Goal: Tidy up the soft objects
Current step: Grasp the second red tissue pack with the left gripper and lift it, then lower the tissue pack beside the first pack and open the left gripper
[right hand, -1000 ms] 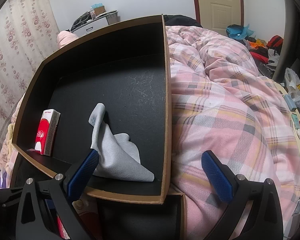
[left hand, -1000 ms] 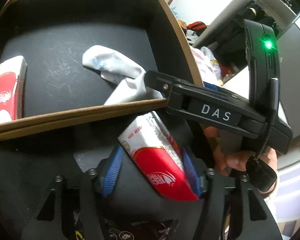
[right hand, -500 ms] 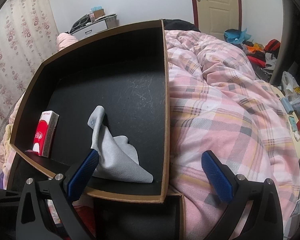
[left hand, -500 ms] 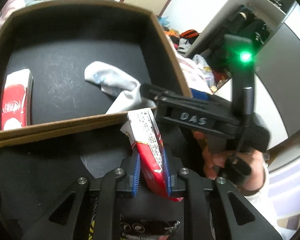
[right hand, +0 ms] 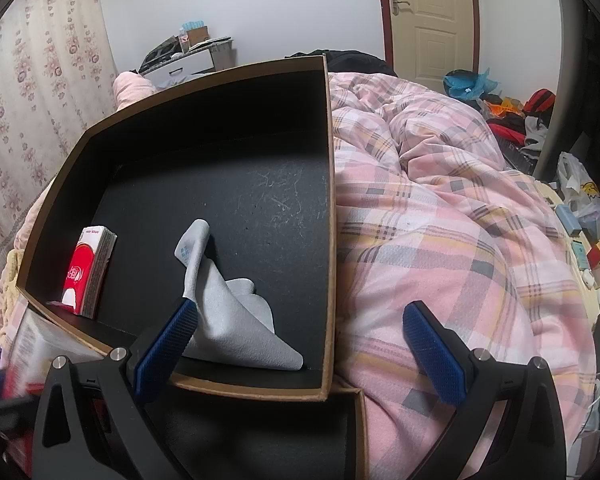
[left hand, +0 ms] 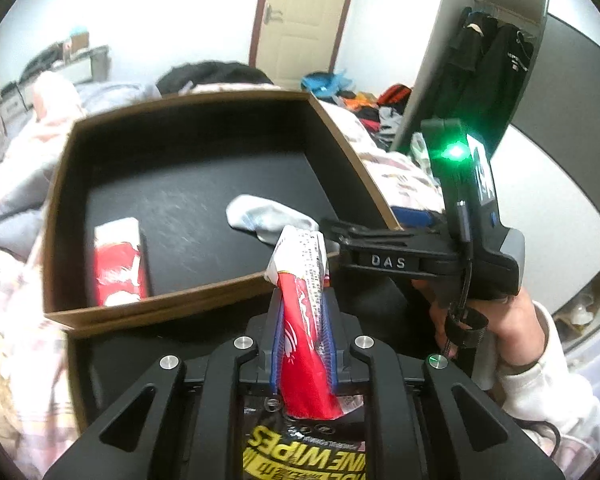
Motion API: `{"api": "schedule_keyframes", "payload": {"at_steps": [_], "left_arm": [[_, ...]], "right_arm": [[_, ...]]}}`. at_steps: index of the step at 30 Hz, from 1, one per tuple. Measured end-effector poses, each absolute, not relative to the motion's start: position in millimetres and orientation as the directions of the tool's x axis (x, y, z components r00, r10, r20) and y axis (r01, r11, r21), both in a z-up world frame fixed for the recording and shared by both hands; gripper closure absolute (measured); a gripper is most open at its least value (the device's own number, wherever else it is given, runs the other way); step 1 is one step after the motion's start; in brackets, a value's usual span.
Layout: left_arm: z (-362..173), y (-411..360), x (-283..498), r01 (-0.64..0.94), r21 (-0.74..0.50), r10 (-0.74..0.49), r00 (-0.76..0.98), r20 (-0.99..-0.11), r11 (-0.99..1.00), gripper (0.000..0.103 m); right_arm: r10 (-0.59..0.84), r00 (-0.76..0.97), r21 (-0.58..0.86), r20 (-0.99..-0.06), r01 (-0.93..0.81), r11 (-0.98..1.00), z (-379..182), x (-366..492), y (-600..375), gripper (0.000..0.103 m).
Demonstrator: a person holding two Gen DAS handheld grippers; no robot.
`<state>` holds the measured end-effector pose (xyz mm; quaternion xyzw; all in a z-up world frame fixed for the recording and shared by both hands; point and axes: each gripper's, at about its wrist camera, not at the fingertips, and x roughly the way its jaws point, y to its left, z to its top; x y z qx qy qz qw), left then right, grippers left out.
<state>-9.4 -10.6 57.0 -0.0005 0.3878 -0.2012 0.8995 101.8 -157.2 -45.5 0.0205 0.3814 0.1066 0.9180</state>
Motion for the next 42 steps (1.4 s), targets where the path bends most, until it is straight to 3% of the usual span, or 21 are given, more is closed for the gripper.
{"api": "schedule_keyframes", "payload": {"at_steps": [6, 15, 25, 30, 34, 42], "left_arm": [[74.2, -4.7, -17.0, 0.301, -0.047, -0.262, 0.729, -0.633, 0.952, 0.091], [75.7, 10.9, -7.7, 0.22, 0.003, -0.182, 0.815, -0.55, 0.975, 0.091], [61.8, 44.4, 44.0, 0.078, -0.062, -0.099, 0.841, -0.532, 0.995, 0.091], [45.9, 54.4, 44.8, -0.001, -0.037, -0.017, 0.88, -0.475, 0.999, 0.091], [28.1, 48.0, 45.3, 0.017, 0.025, -0.002, 0.869, -0.494, 1.0, 0.091], [21.9, 49.6, 43.0, 0.014, 0.025, 0.001, 0.859, -0.513, 1.0, 0.09]], "right_arm": [[0.188, 0.709, 0.09, -0.68, -0.174, 0.981, -44.3, 97.8, -154.7, 0.001], [0.125, 0.759, 0.011, -0.64, -0.154, 0.988, -41.7, 92.5, -150.3, 0.001], [0.058, 0.809, -0.076, -0.585, -0.126, 0.989, -40.9, 88.3, -145.6, 0.001], [0.063, 0.807, -0.071, -0.587, -0.128, 0.989, -41.2, 89.8, -146.5, 0.001], [0.057, 0.811, -0.078, -0.582, -0.125, 0.989, -41.6, 89.0, -145.1, 0.001], [0.049, 0.817, -0.092, -0.575, -0.124, 0.988, -42.3, 87.0, -143.6, 0.001]]}}
